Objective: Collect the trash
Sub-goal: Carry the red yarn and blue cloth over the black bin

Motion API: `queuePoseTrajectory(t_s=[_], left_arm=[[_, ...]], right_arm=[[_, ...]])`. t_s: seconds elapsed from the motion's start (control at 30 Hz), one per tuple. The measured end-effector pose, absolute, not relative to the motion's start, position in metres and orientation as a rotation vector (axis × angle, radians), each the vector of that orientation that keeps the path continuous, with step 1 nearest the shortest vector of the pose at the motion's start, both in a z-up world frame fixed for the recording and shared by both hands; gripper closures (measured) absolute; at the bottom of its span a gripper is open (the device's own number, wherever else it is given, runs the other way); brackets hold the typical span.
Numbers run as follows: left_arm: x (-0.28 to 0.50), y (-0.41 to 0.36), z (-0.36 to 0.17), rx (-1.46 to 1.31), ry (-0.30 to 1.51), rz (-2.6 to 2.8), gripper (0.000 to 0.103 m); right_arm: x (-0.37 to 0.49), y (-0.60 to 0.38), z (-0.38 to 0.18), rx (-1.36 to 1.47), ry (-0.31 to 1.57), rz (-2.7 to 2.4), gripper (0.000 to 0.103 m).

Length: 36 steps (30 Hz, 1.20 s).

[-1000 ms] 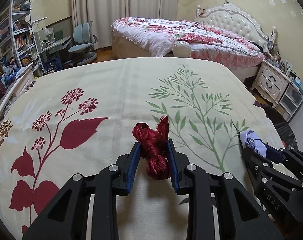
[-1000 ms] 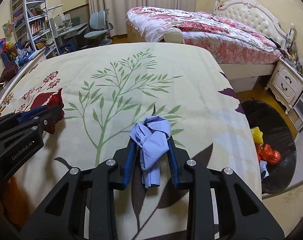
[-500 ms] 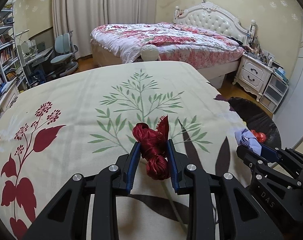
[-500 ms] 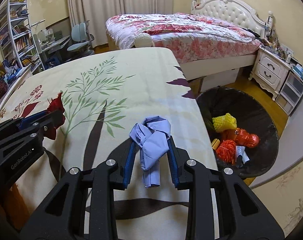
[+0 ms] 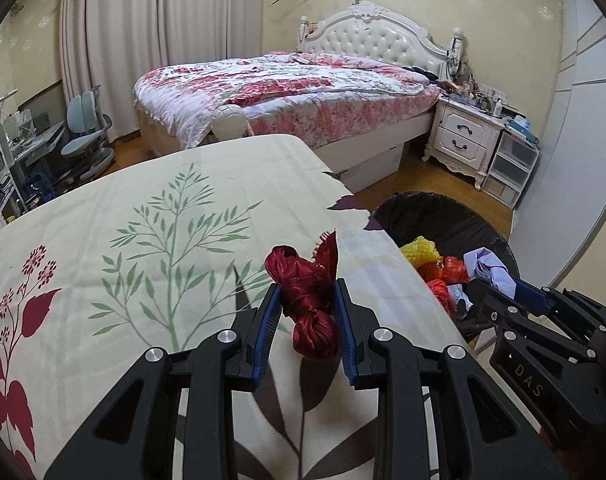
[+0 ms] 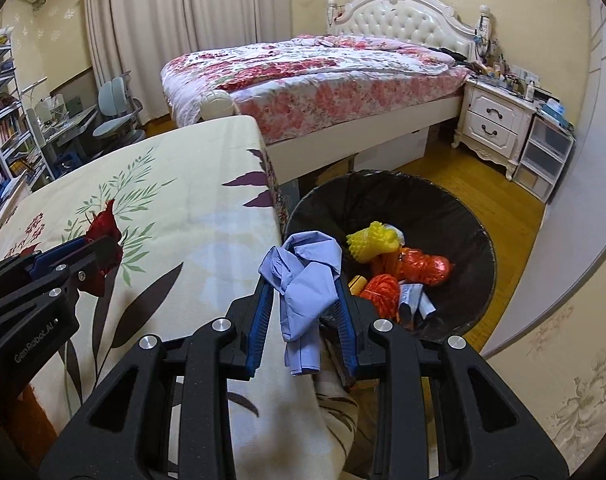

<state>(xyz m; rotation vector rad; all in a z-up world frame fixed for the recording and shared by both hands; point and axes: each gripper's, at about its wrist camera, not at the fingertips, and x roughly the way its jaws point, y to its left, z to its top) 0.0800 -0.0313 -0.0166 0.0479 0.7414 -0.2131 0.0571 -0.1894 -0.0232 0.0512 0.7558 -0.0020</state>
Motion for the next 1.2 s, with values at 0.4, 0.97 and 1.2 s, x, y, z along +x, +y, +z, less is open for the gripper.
queuePoseTrajectory(t_s=[0.4, 0.97, 1.2], left_arm=[[0.107, -0.088, -0.003, 0.084, 0.690, -0.300, 0.073], [0.154, -0.133, -0.005, 0.114, 0.694, -0.331, 0.073], [0.172, -0.147, -0.018, 0.132, 0.725, -0.332, 0.073]], right_arm=[[0.077, -0.238, -0.011, 0.084, 0.702, -0.110, 0.073], [0.111, -0.271, -0.012, 0.105, 0.693, -0.175, 0.073], [0.126, -0.287, -0.023, 0.132, 0.721, -0.202, 0.073]])
